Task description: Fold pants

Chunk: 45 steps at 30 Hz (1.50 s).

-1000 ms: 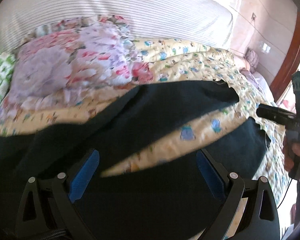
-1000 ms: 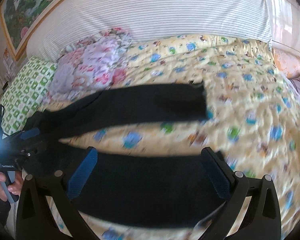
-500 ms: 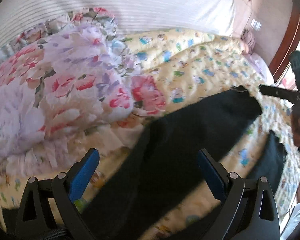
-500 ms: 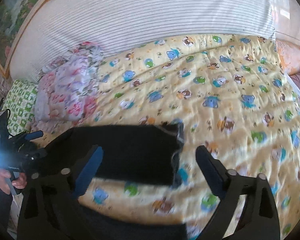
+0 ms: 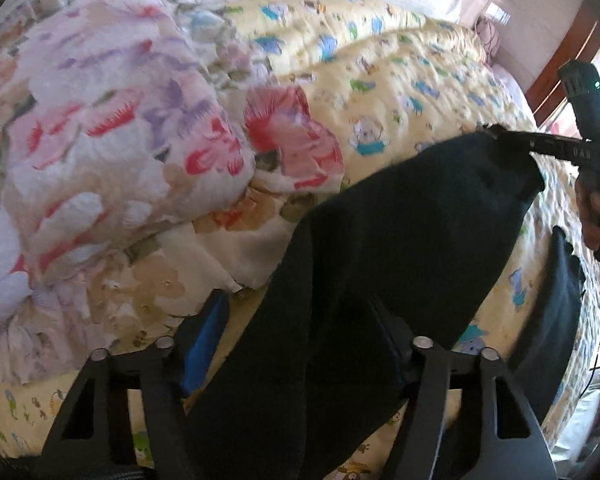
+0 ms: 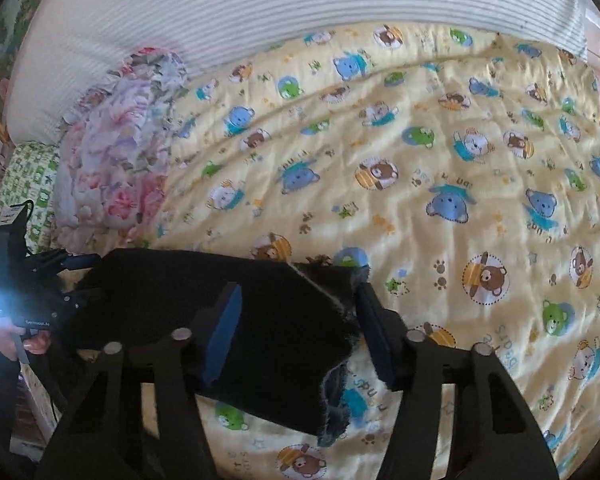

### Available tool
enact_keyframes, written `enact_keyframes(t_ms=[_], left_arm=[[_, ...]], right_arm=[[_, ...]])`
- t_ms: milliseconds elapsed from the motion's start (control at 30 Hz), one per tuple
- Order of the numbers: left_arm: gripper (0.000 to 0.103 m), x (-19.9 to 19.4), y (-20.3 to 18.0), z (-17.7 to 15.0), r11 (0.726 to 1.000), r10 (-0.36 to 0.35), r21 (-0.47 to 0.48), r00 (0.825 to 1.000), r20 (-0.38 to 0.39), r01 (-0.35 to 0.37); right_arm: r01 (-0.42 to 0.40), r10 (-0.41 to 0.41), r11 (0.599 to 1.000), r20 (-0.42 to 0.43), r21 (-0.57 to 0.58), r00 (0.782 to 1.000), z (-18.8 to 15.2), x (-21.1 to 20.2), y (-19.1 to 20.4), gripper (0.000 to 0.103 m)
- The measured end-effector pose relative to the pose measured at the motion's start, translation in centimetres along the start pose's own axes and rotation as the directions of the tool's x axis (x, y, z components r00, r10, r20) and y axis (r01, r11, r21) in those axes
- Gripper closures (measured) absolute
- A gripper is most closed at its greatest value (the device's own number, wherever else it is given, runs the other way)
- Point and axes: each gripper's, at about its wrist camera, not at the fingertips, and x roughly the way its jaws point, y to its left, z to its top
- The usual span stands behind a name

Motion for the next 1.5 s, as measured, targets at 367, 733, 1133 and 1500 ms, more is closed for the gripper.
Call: enact_keyframes(t_ms=[367,733,1133,1500], left_arm=[[0.092,-2.0,-0.5,-1.2,0.994,-0.099,-0.038,0.994,0.045,0.100],[0.093,-8.0,-5.1,-6.6,0.981,-0.190,-0.015,0.973,0.131,0.193],[0.093,-9.5,-10.0,-13.7,0.979,-0.200,0.057,0.970,0.138,0.194],[0.093,-10.6,-11.4,-16.6,0.979,-0.188,0.119,0.963,0.194,0.167]], right_arm=[[-0.005,0.007,1.000,0.088,-0.023,0.996,-0.3,-2.7,-0.2,0.100],[-0.047,0.064,0.994,0.169,-0.103,0.983,-5.2,-7.7,0.9,0.100],[-0.077,0.088,0.995,0.207,-0.062,0.974,-12.1,-11.1,-1.2,0.100],[-0.041,0.066,0.995,0.289,-0.091,0.955,-16.4,-13.8,0.0,0.100]])
